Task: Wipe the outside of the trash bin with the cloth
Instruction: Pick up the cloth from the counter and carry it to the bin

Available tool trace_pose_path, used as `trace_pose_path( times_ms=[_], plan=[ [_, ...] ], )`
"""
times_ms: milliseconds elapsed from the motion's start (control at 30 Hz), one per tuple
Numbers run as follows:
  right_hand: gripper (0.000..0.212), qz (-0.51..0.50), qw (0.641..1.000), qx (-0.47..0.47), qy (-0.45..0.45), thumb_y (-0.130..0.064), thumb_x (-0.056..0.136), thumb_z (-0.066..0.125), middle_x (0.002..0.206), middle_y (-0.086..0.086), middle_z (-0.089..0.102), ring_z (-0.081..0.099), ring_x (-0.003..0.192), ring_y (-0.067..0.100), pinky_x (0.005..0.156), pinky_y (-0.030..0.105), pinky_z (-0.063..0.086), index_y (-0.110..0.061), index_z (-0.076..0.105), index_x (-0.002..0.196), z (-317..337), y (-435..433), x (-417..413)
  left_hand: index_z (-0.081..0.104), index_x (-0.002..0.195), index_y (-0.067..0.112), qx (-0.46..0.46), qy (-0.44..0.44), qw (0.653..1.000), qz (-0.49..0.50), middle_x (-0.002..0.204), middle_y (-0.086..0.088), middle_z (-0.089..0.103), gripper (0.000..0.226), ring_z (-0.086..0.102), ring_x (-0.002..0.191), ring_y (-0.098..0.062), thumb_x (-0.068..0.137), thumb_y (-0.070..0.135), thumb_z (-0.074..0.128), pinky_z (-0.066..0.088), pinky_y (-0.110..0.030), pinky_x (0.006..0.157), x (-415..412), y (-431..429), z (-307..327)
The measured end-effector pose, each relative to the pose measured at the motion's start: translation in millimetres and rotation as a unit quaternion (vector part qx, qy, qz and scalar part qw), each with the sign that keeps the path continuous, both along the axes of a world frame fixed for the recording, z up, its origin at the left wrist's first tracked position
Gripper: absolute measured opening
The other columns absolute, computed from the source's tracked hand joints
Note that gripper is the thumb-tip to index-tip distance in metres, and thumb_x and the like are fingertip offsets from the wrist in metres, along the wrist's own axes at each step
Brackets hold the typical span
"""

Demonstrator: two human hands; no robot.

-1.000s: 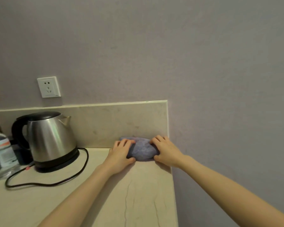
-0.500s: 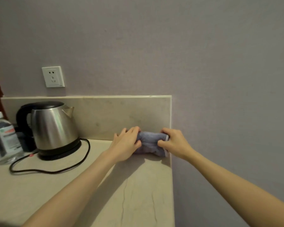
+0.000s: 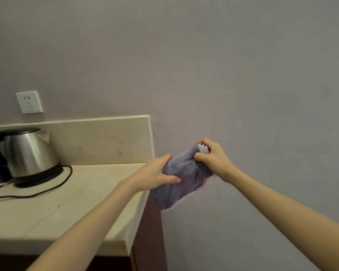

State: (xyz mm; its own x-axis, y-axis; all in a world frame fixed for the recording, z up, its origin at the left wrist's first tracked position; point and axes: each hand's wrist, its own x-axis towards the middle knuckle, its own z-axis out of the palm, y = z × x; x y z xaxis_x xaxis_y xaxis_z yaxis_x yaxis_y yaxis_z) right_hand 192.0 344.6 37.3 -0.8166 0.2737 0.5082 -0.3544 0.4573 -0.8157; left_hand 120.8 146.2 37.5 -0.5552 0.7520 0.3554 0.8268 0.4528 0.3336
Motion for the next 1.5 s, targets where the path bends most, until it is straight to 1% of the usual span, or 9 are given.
trace_pose_path(
  times_ms=[267, 467, 700, 867, 1033, 1133, 1200, 1367, 1500],
  plan=[
    [0.023, 0.193, 0.962, -0.079, -0.177, -0.025, 0.072, 0.061, 0.087, 0.008, 0.062, 0.056, 0.082, 0.016, 0.072, 0.026, 0.043, -0.013, 0.065, 0.091, -28, 73, 123, 0.047, 0.092, 0.023, 0.030, 0.123, 0.991, -0.031, 0.093, 0.004, 0.049, 0.030, 0.056, 0.081, -0.023, 0.071, 0.033, 0.065, 0.047, -0.043, 0.067, 95, 66, -15],
    [0.019, 0.130, 0.960, -0.157, -0.194, -0.032, 0.086, 0.059, 0.088, 0.004, 0.063, 0.057, 0.080, 0.015, 0.064, 0.023, 0.043, -0.018, 0.070, 0.083, -44, 99, 171, 0.056, 0.093, 0.014, 0.009, 0.275, 0.959, -0.066, 0.092, -0.004, 0.055, 0.033, 0.056, 0.079, -0.022, 0.069, 0.029, 0.073, 0.047, -0.032, 0.063, 163, 88, -22],
    [0.048, 0.300, 0.859, -0.319, -0.266, -0.033, 0.083, 0.062, 0.123, 0.024, 0.059, 0.057, 0.110, 0.037, 0.100, 0.046, 0.042, -0.002, 0.061, 0.120, -64, 102, 209, 0.048, 0.100, 0.021, 0.056, 0.487, 0.867, -0.092, 0.089, -0.005, 0.064, 0.029, 0.051, 0.090, -0.020, 0.076, 0.038, 0.052, 0.030, -0.037, 0.084, 204, 95, -21],
    [0.049, 0.307, 0.858, -0.281, -0.302, -0.031, 0.069, 0.075, 0.106, 0.017, 0.067, 0.065, 0.093, 0.027, 0.082, 0.036, 0.050, -0.002, 0.068, 0.107, -66, 97, 215, 0.048, 0.101, 0.025, 0.057, 0.510, 0.852, -0.108, 0.092, 0.000, 0.067, 0.038, 0.047, 0.097, -0.018, 0.067, 0.030, 0.064, 0.029, -0.038, 0.082, 206, 89, -36],
    [0.043, 0.250, 0.892, -0.288, -0.241, -0.013, 0.072, 0.065, 0.103, 0.014, 0.066, 0.065, 0.088, 0.023, 0.076, 0.032, 0.052, -0.005, 0.060, 0.113, -78, 79, 195, 0.048, 0.119, 0.030, 0.061, 0.233, 0.967, 0.082, 0.124, -0.007, 0.050, 0.063, 0.035, 0.117, -0.025, 0.062, 0.028, 0.076, 0.028, -0.043, 0.092, 205, 86, -68],
    [0.029, 0.199, 0.901, -0.313, -0.224, -0.004, 0.074, 0.063, 0.091, 0.011, 0.065, 0.065, 0.079, 0.019, 0.069, 0.029, 0.052, -0.008, 0.059, 0.103, -97, 69, 177, 0.032, 0.140, 0.026, 0.137, -0.017, 0.971, 0.193, 0.140, -0.009, 0.026, 0.078, 0.024, 0.128, -0.026, 0.073, 0.023, 0.071, 0.025, -0.041, 0.103, 200, 85, -95],
    [0.019, 0.166, 0.908, -0.319, -0.217, 0.001, 0.077, 0.059, 0.080, 0.005, 0.066, 0.066, 0.072, 0.015, 0.062, 0.026, 0.051, -0.012, 0.057, 0.090, -111, 64, 166, 0.024, 0.145, 0.019, 0.238, -0.230, 0.926, 0.180, 0.142, -0.013, 0.024, 0.074, 0.031, 0.128, -0.026, 0.082, 0.010, 0.063, 0.027, -0.031, 0.101, 193, 80, -110],
    [0.032, 0.122, 0.910, -0.333, -0.216, 0.001, 0.070, 0.065, 0.091, 0.008, 0.064, 0.066, 0.080, 0.016, 0.065, 0.027, 0.052, -0.012, 0.056, 0.099, -151, 48, 148, 0.053, 0.108, 0.020, 0.368, -0.639, 0.656, 0.162, 0.103, -0.009, 0.064, 0.017, 0.063, 0.089, -0.023, 0.096, 0.028, 0.044, 0.047, -0.040, 0.084, 170, 70, -134],
    [0.047, 0.112, 0.900, -0.357, -0.224, -0.008, 0.060, 0.069, 0.097, 0.011, 0.063, 0.066, 0.084, 0.019, 0.067, 0.029, 0.052, -0.009, 0.054, 0.105, -184, 35, 142, 0.062, 0.104, 0.013, 0.323, -0.685, 0.643, 0.113, 0.064, 0.002, 0.068, 0.031, 0.063, 0.051, -0.008, 0.089, 0.039, 0.057, 0.047, -0.019, 0.047, 154, 71, -163]
  ],
)
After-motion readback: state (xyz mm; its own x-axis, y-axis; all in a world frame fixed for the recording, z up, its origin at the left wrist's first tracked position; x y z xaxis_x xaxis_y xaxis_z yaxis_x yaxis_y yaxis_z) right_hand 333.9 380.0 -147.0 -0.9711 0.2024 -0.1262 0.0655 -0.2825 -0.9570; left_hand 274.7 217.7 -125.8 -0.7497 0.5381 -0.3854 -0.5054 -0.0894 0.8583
